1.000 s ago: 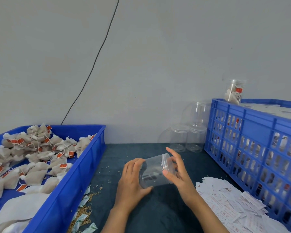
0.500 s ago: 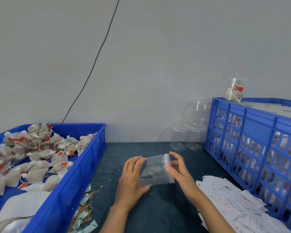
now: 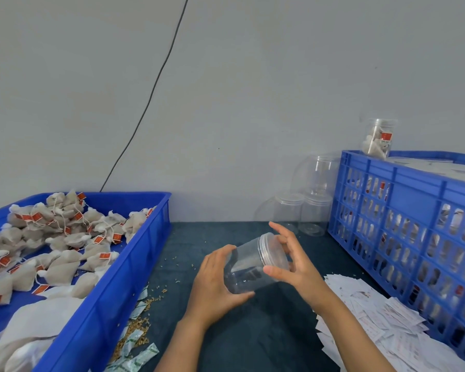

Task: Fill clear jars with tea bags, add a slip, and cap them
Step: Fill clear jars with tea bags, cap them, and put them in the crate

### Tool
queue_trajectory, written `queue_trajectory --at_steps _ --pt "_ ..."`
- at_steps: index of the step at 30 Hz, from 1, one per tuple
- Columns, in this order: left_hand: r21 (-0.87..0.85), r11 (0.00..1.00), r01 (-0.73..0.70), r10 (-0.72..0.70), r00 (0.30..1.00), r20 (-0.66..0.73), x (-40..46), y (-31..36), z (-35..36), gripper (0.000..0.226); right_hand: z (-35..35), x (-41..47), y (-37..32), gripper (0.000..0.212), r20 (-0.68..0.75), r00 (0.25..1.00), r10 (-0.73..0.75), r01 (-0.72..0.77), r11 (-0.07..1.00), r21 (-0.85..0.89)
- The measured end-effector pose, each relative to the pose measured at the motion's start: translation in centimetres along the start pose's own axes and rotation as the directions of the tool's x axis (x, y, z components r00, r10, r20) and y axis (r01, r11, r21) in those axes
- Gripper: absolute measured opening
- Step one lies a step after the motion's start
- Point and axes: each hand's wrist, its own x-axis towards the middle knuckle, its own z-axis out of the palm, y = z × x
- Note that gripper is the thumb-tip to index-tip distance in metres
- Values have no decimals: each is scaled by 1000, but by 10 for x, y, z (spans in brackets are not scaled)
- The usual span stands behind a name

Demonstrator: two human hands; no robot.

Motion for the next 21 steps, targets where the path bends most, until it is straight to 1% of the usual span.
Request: queue_trajectory --at_steps 4,6,9,11,12,14,16,19,21 --pt "-50 997 51 -46 995 92 -1 1 -4 87 -11 -1 -7 80 99 995 -24 26 999 -20" --pt "-102 993 63 -49 989 139 0 3 -5 86 -18 0 -7 83 139 990 -15 16 1000 -5" --pt "-197 973 121 -78 973 216 0 5 -6 81 -26 -1 -6 85 187 982 -9 6 1000 17" --pt "-302 933 194 -112 957 269 -1 6 -7 73 -29 -3 -5 88 202 979 -23 11 998 63" --pt "-380 893 242 -138 950 282 -1 5 -8 68 -30 -3 -5 90 202 979 -32 12 995 103" --pt "-528 783 329 -218 940 263 0 4 -13 62 -32 -3 -4 92 191 980 -54 18 982 186" --pt "-617 704 352 -285 935 209 3 3 -17 69 -30 -1 -3 87 162 985 -54 17 974 225" --pt "-676 641 363 -365 919 147 4 2 -16 85 -20 4 0 70 55 998 23 -36 970 241" --pt "-667 646 372 -388 912 133 3 1 -14 90 -10 6 6 65 -22 997 80 -74 979 191"
